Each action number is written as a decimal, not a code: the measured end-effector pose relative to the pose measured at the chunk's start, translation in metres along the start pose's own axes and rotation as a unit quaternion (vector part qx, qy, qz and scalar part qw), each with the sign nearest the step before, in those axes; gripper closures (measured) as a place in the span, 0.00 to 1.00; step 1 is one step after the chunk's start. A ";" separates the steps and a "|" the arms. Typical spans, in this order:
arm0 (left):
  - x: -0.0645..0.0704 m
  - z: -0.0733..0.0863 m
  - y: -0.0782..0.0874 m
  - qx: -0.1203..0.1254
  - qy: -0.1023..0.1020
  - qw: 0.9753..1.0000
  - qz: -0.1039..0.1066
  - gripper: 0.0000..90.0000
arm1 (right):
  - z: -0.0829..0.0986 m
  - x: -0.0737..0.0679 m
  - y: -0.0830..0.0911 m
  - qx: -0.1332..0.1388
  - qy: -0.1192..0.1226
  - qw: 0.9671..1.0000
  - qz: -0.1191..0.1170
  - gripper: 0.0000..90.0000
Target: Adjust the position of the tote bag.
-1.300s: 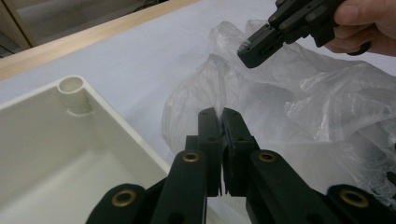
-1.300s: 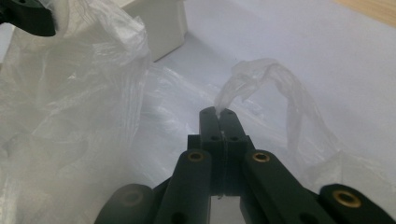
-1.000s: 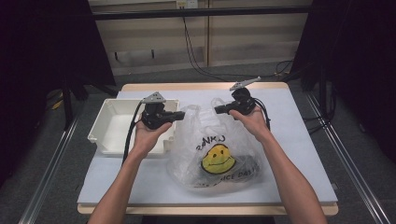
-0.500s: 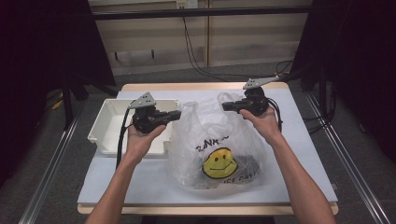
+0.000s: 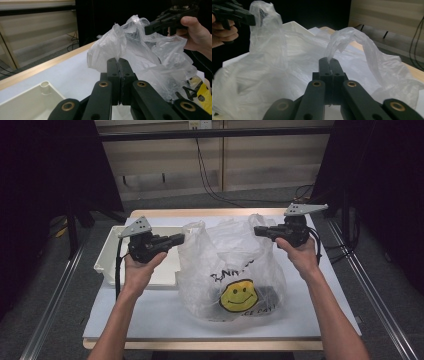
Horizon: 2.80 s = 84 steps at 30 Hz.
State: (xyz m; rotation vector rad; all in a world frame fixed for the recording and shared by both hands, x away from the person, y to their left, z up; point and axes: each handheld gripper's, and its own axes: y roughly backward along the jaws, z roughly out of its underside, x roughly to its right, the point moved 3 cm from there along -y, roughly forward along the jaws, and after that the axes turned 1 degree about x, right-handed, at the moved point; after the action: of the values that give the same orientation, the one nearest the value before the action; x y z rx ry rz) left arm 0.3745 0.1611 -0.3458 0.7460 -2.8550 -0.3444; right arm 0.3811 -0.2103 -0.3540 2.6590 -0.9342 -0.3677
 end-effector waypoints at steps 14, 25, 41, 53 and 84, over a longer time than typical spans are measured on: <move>0.005 -0.022 0.026 0.030 -0.022 0.999 0.005 1.00 | -0.013 0.005 0.060 0.047 0.003 0.998 0.043 1.00; 0.012 -0.038 0.048 0.042 -0.043 0.998 0.007 1.00 | -0.018 0.004 0.106 0.082 0.009 0.994 0.071 1.00; 0.033 -0.015 0.077 0.060 -0.041 0.997 0.024 1.00 | 0.003 -0.011 0.150 0.080 0.013 0.991 0.108 1.00; 0.043 0.012 0.092 0.026 -0.040 0.998 0.029 1.00 | 0.032 -0.026 0.151 0.044 0.016 0.992 0.118 1.00; 0.062 0.111 0.053 -0.160 -0.043 0.985 0.046 1.00 | 0.120 -0.030 0.117 -0.098 -0.012 0.986 0.133 1.00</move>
State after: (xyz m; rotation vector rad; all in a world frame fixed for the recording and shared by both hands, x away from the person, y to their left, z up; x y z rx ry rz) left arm 0.2721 0.1950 -0.4316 0.5458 -2.7989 -0.8144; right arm 0.2527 -0.3019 -0.4184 2.3206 -1.1771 -0.4061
